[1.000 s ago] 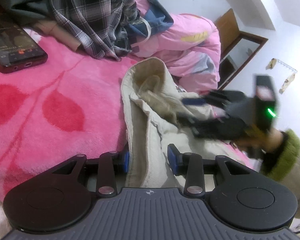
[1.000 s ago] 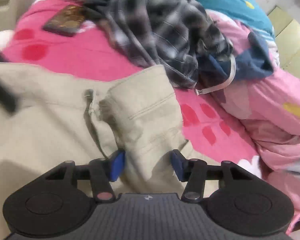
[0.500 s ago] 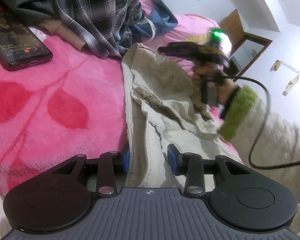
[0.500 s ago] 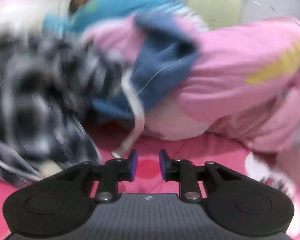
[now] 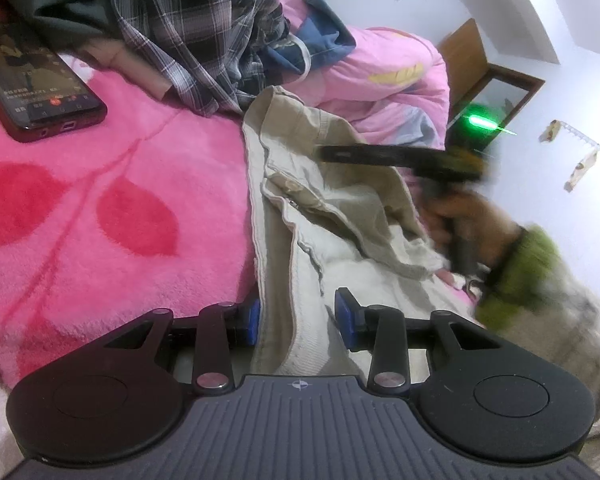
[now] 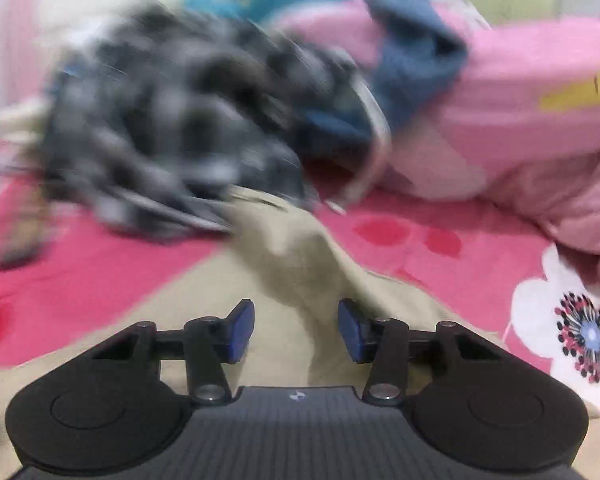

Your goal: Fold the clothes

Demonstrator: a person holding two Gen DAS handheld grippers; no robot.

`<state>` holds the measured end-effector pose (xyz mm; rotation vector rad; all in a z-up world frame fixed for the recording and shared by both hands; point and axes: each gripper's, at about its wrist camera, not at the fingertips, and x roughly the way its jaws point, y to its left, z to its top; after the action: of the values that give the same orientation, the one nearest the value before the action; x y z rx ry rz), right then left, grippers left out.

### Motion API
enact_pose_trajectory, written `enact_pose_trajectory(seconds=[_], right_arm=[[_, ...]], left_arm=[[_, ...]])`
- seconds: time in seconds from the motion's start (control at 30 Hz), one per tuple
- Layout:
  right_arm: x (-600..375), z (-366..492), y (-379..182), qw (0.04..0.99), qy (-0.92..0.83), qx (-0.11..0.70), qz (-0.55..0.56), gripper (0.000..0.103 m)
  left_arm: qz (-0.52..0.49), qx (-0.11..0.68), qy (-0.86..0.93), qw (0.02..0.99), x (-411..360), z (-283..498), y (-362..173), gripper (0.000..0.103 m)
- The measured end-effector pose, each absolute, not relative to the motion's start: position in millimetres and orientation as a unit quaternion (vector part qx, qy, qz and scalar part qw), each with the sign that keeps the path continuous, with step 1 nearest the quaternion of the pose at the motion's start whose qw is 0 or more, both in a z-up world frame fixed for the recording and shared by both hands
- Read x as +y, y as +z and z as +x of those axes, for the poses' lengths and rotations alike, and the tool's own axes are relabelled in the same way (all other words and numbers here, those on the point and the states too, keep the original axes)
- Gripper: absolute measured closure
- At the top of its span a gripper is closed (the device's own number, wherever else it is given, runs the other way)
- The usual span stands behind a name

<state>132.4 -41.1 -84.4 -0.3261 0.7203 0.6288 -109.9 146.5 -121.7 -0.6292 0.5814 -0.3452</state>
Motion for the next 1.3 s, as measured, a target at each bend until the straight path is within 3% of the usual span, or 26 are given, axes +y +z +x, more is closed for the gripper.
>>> enact_pose_trajectory(seconds=[0.03,0.07,0.17,0.37,0.57,0.63,0.73,0.83,0.93,1.07,1.17,1.3], right_arm=[[-31.0,151.9,-96.9,0.877,0.277,0.361,-0.153,0.059],[-24.0,176.7,-109.4,0.876,0.254,0.393,-0.116,0.057],[-0.1,204.3,-117.7,0.885,0.246,0.39,-0.066,0.06],[-14.1,152.9,-89.2,0.883,0.334,0.322,-0.07,0.061],[-83.4,77.9,-69.3,0.892,0.321,0.315,-0.04,0.054],[-119.1,60.5,-64.9,0.897,0.299,0.326,-0.002,0.054],[-186.5,41.0,-55.6,0.907,0.24,0.335,0.085,0.045],[-260.3,41.4,-53.4,0.913,0.158,0.326,0.188,0.044],[-333.1,52.2,-60.0,0.883,0.076,0.314,0.34,0.042],[-353.1,81.4,-78.5,0.838,0.084,0.332,0.424,0.042],[-335.1,118.6,-97.0,0.813,0.101,0.393,0.418,0.042],[-301.3,191.2,-100.0,0.812,0.128,0.407,0.398,0.042]], left_arm=[[-0.3,0.279,-0.166,0.897,145.8,-110.7,-122.1,0.066],[-0.296,0.278,-0.165,0.899,145.0,-111.4,-122.5,0.066],[-0.294,0.283,-0.161,0.899,144.1,-110.8,-120.8,0.066],[-0.295,0.279,-0.167,0.898,145.9,-110.9,-122.7,0.066],[-0.294,0.278,-0.172,0.898,146.8,-110.6,-123.6,0.066],[-0.293,0.28,-0.171,0.898,146.2,-109.8,-123.6,0.066],[-0.289,0.283,-0.167,0.899,144.0,-109.1,-122.6,0.066],[-0.287,0.285,-0.159,0.901,141.5,-109.1,-122.3,0.066],[-0.283,0.288,-0.15,0.902,138.5,-108.1,-121.1,0.066],[-0.274,0.293,-0.136,0.906,134.1,-107.5,-118.7,0.066],[-0.268,0.297,-0.127,0.908,131.5,-108.3,-116.9,0.066],[-0.255,0.308,-0.116,0.909,129.7,-109.3,-111.2,0.066]])
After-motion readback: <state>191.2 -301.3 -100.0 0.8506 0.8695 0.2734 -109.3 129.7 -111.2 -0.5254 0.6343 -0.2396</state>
